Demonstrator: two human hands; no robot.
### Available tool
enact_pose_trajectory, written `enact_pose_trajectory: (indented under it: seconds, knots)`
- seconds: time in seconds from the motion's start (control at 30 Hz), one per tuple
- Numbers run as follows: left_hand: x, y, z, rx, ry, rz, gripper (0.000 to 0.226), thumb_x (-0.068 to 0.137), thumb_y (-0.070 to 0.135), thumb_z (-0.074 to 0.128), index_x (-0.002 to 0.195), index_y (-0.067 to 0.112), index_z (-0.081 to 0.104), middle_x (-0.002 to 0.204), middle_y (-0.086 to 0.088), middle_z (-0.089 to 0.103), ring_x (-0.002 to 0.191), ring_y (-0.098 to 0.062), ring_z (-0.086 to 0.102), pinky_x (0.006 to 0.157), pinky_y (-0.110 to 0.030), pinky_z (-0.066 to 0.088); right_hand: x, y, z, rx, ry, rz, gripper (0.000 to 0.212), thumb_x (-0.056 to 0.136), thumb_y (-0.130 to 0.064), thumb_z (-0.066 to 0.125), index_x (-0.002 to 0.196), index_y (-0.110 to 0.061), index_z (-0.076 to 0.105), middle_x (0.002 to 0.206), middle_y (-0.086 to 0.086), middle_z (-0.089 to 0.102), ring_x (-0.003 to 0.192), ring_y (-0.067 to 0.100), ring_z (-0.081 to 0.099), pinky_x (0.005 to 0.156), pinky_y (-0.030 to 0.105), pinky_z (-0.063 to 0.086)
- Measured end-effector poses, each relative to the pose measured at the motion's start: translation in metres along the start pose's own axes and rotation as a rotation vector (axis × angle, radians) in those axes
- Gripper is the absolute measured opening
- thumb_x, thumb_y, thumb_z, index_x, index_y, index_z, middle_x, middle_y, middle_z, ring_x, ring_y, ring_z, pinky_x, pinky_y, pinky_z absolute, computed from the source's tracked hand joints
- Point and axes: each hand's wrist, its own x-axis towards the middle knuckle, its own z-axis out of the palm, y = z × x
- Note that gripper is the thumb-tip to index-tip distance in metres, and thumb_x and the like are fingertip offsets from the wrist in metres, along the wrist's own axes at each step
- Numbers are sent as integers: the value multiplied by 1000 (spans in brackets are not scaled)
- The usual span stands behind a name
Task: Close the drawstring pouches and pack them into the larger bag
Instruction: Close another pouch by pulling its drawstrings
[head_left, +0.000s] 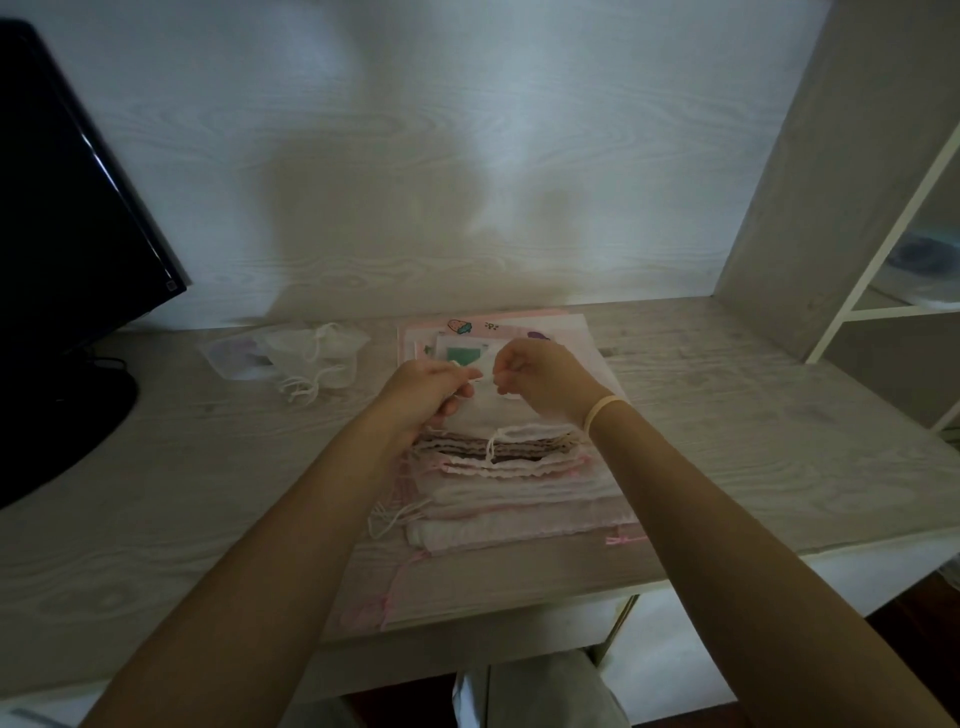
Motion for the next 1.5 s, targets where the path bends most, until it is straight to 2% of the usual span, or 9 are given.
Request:
enact_pose_trajectory:
  seconds: [0.2, 0.33, 0.47, 0.6, 0.73, 0.87, 1.1, 1.27, 1.5]
  knots:
    - [0, 0, 5, 139, 102, 140, 6, 94, 14, 61, 100, 14, 63, 77, -2, 70, 54, -9, 50, 46, -16, 39, -10, -6, 2, 169, -54, 5, 18, 83, -15, 73, 91, -10, 57, 74, -6, 64, 73, 9, 61, 71, 21, 49]
    - [2, -1, 6, 244, 135, 206, 11, 89, 17, 68, 98, 20, 61, 84, -1, 71, 72, -13, 62, 71, -29, 50, -6, -10, 8, 117, -16, -19, 22, 76, -12, 79, 84, -10, 59, 75, -2, 65, 69, 10, 59, 64, 20, 48]
    - [3, -2, 5, 263, 184, 212, 13, 86, 18, 72, 85, 23, 60, 82, 2, 71, 81, -17, 67, 78, -34, 52, -3, -13, 12, 48, 28, -16, 24, 73, -11, 81, 76, -14, 57, 70, -1, 62, 63, 13, 53, 63, 25, 48]
    - [4, -1, 6, 221, 262, 165, 18, 81, 21, 79, 84, 16, 62, 83, -6, 72, 71, -17, 68, 72, -33, 57, -5, -14, 15, 47, 88, -17, 21, 76, -8, 78, 77, -13, 57, 65, -2, 64, 59, 11, 55, 55, 11, 44]
    - [-2, 4, 6, 101, 248, 124, 19, 80, 16, 80, 88, 5, 67, 76, -9, 72, 58, -12, 65, 53, -19, 53, -4, -12, 21, -11, 135, -40, 13, 80, -9, 73, 81, -11, 60, 72, 5, 71, 72, 23, 68, 69, 31, 57]
    - [-2, 5, 3, 111, 269, 116, 17, 83, 27, 77, 82, 10, 75, 71, -5, 74, 65, -18, 70, 70, -33, 61, -2, -10, 22, -100, 174, -68, 10, 82, -10, 71, 83, -16, 62, 80, 4, 72, 75, 17, 67, 73, 27, 54]
    - [-6, 10, 3, 317, 150, 83, 30, 77, 31, 82, 99, 13, 76, 89, 2, 67, 80, -12, 58, 75, -28, 46, 0, -12, 21, -232, 204, -125, 13, 88, -12, 63, 97, -14, 73, 95, 5, 73, 85, 17, 67, 80, 24, 53]
    - [-8, 9, 8, 462, 171, 146, 22, 90, 27, 68, 101, 10, 74, 88, -3, 67, 88, -22, 64, 87, -39, 54, -1, -19, 21, -449, 108, -190, 24, 95, -15, 51, 105, -11, 72, 98, 9, 72, 86, 23, 65, 80, 33, 53]
    - [-9, -3, 5, 677, 178, 294, 11, 93, 28, 61, 90, 18, 63, 88, 1, 61, 82, -19, 58, 68, -30, 44, 4, -17, 17, -350, -89, -25, 24, 99, -17, 43, 97, -7, 65, 96, 8, 64, 84, 23, 56, 81, 34, 47]
